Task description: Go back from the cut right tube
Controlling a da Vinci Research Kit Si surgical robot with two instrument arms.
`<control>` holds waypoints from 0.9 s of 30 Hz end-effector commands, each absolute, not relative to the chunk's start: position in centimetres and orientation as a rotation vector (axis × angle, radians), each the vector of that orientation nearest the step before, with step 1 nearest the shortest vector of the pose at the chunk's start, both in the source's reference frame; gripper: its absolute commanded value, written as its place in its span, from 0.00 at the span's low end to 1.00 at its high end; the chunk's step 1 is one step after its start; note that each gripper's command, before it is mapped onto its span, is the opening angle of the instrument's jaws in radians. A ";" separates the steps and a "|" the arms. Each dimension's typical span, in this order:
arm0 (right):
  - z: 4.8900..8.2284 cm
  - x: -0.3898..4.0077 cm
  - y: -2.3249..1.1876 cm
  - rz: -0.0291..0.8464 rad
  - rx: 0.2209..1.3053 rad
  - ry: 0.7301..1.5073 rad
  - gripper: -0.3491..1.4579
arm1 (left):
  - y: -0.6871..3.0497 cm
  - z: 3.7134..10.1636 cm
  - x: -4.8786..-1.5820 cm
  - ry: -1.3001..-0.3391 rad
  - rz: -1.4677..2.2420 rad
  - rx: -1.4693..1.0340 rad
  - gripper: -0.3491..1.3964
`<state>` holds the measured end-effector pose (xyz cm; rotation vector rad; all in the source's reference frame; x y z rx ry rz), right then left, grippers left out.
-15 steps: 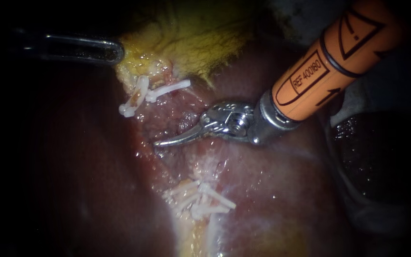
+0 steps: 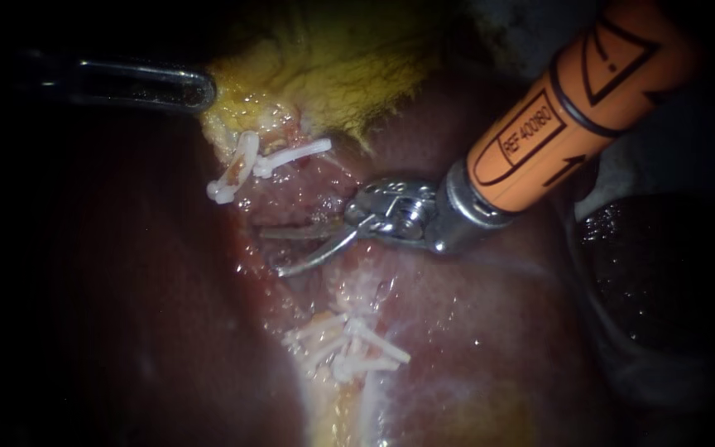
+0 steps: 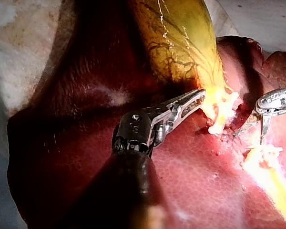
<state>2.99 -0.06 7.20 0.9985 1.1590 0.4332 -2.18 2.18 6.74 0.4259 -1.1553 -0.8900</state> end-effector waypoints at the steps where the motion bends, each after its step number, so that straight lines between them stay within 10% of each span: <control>1: 7.19 2.98 -0.08 0.444 0.987 1.160 0.89 | 2.18 6.73 -2.17 -1.156 -0.890 0.426 0.00; 13: 7.16 2.96 -0.17 0.467 0.965 1.160 0.90 | 2.18 6.73 -2.17 -1.156 -0.890 0.426 0.00; 27: 6.76 2.34 -0.50 0.448 0.320 1.205 0.98 | 2.19 6.74 -2.16 -1.156 -0.889 0.426 0.00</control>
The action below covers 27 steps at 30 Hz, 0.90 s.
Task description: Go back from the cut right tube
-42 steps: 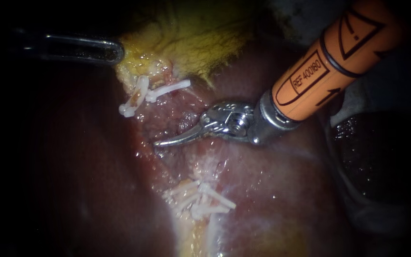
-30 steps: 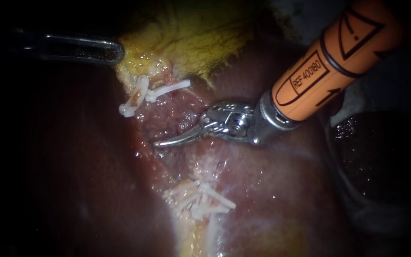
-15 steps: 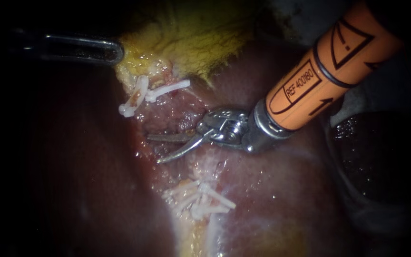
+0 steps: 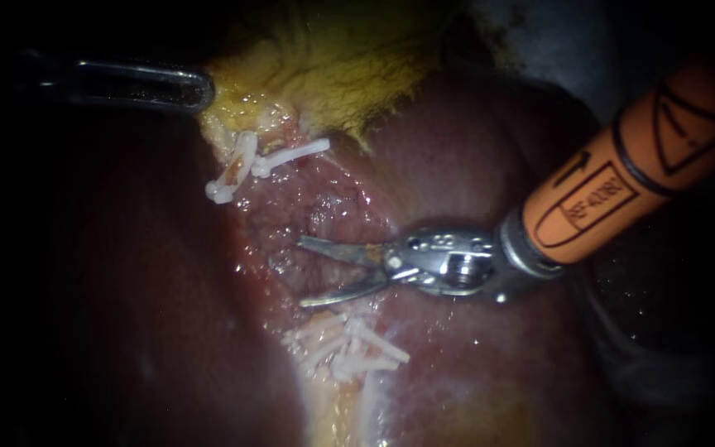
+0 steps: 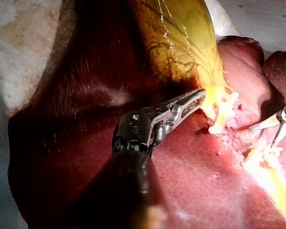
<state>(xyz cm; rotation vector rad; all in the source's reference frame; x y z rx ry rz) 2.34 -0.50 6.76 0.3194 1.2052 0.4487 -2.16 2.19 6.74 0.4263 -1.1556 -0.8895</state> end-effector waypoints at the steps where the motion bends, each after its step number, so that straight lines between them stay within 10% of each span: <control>1: 6.73 2.27 -0.51 0.441 0.307 1.206 0.98 | 2.19 6.74 -2.16 -1.156 -0.889 0.426 0.00; 14: 6.13 1.55 -0.24 0.227 0.281 0.889 0.98 | 2.19 6.74 -2.16 -1.156 -0.889 0.426 0.00; 27: 5.99 1.49 -0.11 0.199 0.279 0.873 0.98 | 2.19 6.74 -2.17 -1.156 -0.889 0.426 0.00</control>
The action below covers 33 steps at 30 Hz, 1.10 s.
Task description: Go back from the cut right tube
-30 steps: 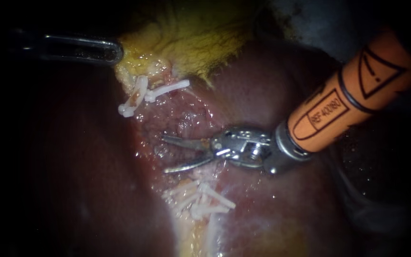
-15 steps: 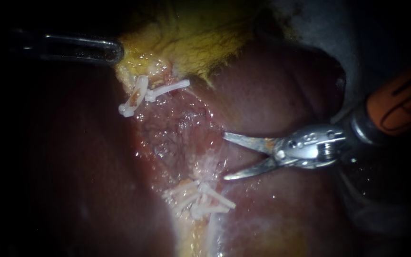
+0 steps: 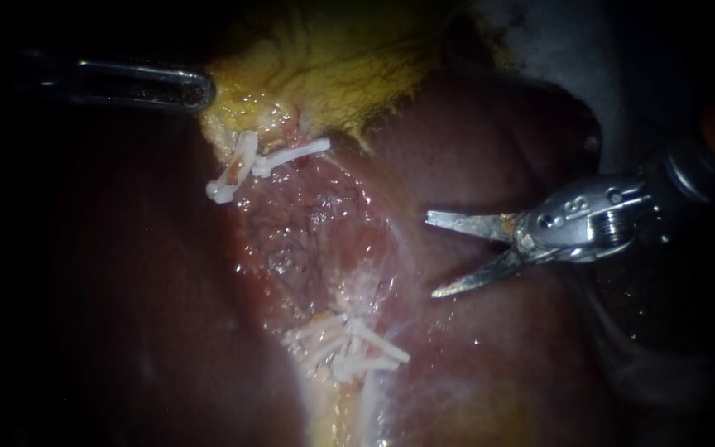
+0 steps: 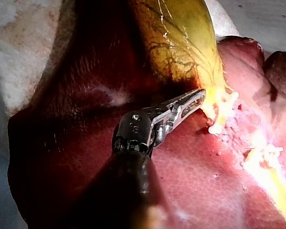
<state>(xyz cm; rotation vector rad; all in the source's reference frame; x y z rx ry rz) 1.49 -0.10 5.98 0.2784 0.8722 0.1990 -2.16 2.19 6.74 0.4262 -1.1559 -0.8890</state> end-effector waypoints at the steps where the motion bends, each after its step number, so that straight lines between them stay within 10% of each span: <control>1: 5.99 1.49 -0.11 0.199 0.279 0.873 0.98 | 2.19 6.74 -2.17 -1.156 -0.890 0.426 0.00; 33: 5.99 1.39 -0.11 0.191 0.284 0.867 0.99 | 1.97 7.36 -2.78 -1.140 -0.848 0.435 0.00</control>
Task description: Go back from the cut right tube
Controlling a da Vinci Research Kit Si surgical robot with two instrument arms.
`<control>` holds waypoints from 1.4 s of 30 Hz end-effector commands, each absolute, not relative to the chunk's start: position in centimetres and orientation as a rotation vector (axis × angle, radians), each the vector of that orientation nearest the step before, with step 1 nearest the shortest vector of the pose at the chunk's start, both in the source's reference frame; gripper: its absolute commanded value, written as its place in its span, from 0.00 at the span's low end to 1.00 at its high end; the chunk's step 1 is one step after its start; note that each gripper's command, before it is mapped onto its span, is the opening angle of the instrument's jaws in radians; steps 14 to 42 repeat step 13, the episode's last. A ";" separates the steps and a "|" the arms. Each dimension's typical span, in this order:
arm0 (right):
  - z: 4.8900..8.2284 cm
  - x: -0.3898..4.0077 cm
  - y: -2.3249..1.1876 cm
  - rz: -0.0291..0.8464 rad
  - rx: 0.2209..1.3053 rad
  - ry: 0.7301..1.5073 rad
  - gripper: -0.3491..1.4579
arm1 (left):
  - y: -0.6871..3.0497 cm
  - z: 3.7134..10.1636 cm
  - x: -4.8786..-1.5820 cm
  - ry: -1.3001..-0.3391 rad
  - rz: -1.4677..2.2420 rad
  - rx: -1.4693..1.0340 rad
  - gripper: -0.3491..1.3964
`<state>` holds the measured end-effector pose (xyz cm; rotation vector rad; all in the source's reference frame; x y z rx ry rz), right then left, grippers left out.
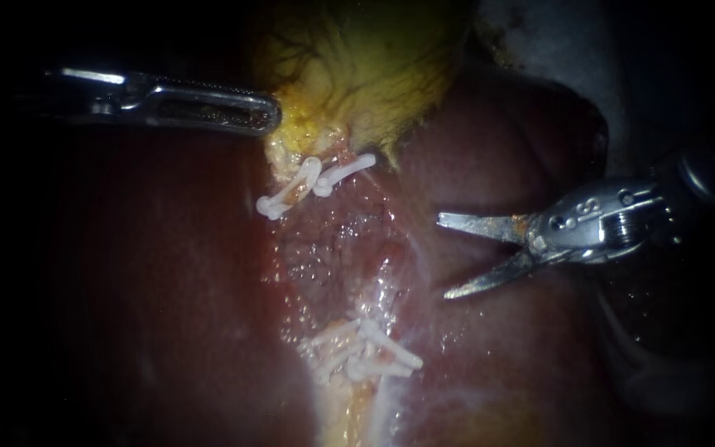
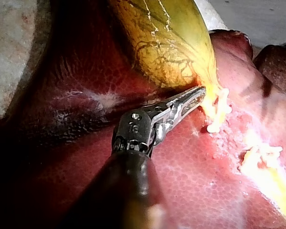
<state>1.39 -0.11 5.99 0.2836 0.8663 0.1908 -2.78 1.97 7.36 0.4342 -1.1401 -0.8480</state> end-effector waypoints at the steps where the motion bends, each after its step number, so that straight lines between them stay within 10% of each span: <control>1: 5.99 1.39 -0.11 0.191 0.284 0.867 0.99 | 1.97 7.36 -2.78 -1.140 -0.847 0.435 0.00; 42: 5.99 1.38 -0.11 0.191 0.284 0.867 0.99 | 1.98 7.37 -2.77 -1.140 -0.847 0.436 0.00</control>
